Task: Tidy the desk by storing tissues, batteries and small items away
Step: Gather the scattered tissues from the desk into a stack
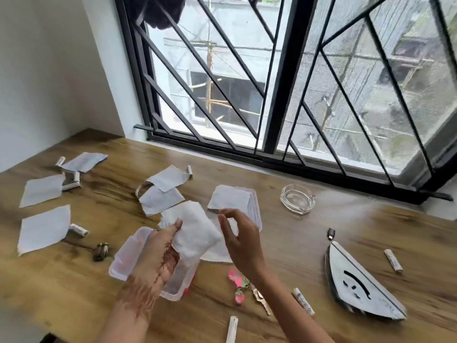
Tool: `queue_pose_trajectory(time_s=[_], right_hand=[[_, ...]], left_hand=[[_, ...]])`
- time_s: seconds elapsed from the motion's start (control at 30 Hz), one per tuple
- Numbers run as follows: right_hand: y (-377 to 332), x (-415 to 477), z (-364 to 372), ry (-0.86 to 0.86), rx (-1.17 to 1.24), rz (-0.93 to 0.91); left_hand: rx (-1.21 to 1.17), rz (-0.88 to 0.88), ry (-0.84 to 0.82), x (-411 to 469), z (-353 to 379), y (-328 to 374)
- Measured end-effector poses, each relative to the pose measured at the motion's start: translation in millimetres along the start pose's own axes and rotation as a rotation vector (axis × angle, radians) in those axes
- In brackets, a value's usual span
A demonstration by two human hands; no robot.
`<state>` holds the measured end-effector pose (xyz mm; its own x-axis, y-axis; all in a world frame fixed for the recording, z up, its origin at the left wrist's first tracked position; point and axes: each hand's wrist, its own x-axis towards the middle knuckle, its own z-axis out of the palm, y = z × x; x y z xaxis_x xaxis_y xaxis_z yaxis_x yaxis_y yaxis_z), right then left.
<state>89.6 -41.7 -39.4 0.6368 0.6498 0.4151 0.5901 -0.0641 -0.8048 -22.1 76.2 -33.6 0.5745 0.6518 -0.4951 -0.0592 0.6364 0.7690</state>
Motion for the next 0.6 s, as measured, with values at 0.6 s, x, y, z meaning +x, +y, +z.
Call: queue_pose_trajectory(time_s=[0.6], right_hand=[[47, 59, 104, -0.107, -0.749, 0.237]], left_hand=[[-0.109, 0.033, -0.019, 57, -84, 62]])
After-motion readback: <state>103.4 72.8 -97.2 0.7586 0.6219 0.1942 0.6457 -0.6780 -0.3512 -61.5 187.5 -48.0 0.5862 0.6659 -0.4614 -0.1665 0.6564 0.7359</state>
